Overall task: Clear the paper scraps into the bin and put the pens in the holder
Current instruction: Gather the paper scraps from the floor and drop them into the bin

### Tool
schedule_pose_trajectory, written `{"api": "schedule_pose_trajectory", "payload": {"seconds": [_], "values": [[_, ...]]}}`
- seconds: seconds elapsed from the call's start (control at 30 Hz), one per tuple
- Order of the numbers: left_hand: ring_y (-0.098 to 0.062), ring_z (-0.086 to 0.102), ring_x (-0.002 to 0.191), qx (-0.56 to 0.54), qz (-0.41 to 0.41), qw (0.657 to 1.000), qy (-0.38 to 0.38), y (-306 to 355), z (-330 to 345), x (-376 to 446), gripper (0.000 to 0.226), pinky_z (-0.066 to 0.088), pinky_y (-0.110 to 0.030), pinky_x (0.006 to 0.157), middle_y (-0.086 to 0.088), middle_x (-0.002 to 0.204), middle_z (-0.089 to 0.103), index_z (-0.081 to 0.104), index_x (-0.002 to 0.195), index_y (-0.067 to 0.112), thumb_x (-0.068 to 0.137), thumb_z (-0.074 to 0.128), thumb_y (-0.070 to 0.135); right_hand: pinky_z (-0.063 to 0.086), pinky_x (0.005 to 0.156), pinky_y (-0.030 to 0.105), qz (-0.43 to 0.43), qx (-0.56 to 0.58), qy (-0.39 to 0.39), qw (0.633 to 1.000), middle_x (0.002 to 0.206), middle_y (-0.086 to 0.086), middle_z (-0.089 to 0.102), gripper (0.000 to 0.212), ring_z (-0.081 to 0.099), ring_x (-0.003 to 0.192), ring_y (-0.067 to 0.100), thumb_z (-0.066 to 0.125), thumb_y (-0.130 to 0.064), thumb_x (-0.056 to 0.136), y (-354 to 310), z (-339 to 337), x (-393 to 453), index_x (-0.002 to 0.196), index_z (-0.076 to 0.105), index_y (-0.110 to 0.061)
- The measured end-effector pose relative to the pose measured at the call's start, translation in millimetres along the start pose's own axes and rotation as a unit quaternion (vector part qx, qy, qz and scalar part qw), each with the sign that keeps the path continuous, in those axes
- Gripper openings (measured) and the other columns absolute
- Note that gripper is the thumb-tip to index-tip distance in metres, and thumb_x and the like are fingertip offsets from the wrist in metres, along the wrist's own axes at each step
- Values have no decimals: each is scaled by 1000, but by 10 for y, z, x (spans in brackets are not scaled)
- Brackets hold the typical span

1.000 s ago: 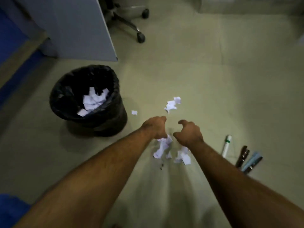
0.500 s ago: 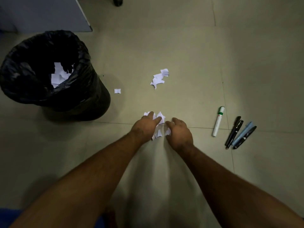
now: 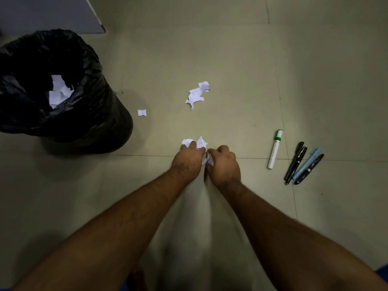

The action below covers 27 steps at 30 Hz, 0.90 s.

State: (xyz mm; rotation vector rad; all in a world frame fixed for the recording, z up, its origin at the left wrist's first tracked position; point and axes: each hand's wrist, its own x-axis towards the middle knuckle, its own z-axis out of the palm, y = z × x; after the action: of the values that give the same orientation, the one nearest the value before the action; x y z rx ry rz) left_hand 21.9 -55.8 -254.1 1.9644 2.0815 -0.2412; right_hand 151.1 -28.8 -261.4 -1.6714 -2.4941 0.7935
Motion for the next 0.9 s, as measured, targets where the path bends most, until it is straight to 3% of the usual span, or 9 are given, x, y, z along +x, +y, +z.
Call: {"api": "schedule_pose_trajectory", "payload": {"seconds": [0.07,0.1,0.17,0.27,0.37,0.57,0.63,0.73,0.9], "values": [[-26,65,94,-21,0,999,36,-8,-33,10,41,52,-27,76,-10,93,67,69,106,9,90,38,29,49,70,35,3,30,-2,1000,105,12,55,19,55,92,34,54,-19,89,11,28,69,102,67,-13],[-26,65,85,-38,2,998,43,-22,-43,1,37,52,-28,68,-9,88,65,69,100,7,88,40,27,49,68,35,7,44,-4,999,102,12,56,17,56,90,34,55,-17,88,18,30,103,99,67,-12],[-26,61,90,-34,-6,999,-9,-57,-53,-23,24,48,-33,71,-10,100,60,64,106,8,90,48,17,42,63,32,5,48,-10,999,95,12,57,12,58,85,33,57,-14,88,23,51,166,92,66,-9],[-28,62,97,-81,-63,993,-56,-161,-7,91,19,46,-34,80,-10,106,63,65,104,10,91,58,21,32,62,29,11,51,-16,998,90,16,61,14,60,82,35,56,-14,90,3,83,237,79,61,-7],[-32,62,106,-158,-105,979,-72,-234,-18,183,31,43,-33,92,-14,110,64,64,109,4,86,70,24,35,65,25,70,143,1,987,87,10,69,15,65,86,29,57,-14,88,-18,95,252,74,63,-13],[-25,65,107,-261,-230,930,117,-332,-423,-6,27,46,-25,90,-4,115,72,76,105,19,85,61,7,47,68,23,184,340,48,921,74,-3,67,9,63,74,16,68,-15,82,-235,-195,293,86,76,-14],[-23,67,105,-290,-247,914,136,-393,-644,2,26,45,-19,85,0,113,73,77,100,21,85,60,8,58,79,35,205,417,53,884,78,-5,71,10,70,78,20,74,-22,74,-411,-318,358,83,77,-21],[-20,68,102,-308,-252,898,187,-603,-1152,-46,22,43,-15,81,1,109,74,77,94,21,84,63,8,61,77,45,187,481,62,854,77,-4,72,5,70,70,21,78,-22,71,-802,-578,466,74,74,-21],[-22,70,98,-341,-265,856,284,-1084,-2052,-224,19,52,-21,85,0,110,74,78,95,19,83,66,11,59,80,51,105,550,80,825,70,-16,63,4,66,65,19,77,-15,75,-1690,-1104,622,75,74,-17]]}}
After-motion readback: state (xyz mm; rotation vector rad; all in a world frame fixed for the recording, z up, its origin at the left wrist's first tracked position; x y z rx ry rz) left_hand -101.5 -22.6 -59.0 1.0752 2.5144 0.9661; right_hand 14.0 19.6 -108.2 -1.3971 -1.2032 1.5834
